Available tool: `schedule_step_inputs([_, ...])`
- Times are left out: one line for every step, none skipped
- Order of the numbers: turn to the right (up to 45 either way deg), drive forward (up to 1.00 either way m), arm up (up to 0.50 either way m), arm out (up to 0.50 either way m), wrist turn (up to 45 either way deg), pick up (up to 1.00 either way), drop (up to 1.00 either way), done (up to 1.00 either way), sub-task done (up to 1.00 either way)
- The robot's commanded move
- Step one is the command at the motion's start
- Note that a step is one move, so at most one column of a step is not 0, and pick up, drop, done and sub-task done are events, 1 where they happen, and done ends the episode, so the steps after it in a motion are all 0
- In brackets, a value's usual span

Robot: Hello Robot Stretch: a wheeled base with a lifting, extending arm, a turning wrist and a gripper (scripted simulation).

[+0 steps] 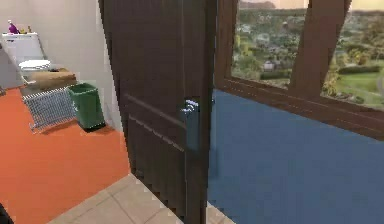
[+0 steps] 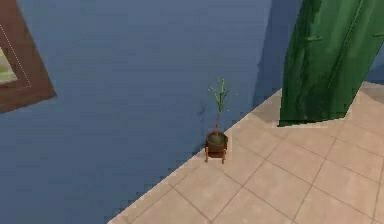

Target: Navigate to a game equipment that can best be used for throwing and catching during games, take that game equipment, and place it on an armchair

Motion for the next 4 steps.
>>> schedule_step_inputs([-39.0, 0.0, 0.0, 0.0, 0.0, 0.0, 0.0, 0.0, 0.0])
schedule_step_inputs([0.0, 0.3, 0.0, 0.0, 0.0, 0.0, 0.0, 0.0, 0.0])
schedule_step_inputs([-6.0, 0.0, 0.0, 0.0, 0.0, 0.0, 0.0, 0.0, 0.0])
schedule_step_inputs([0.0, 0.75, 0.0, 0.0, 0.0, 0.0, 0.0, 0.0, 0.0])
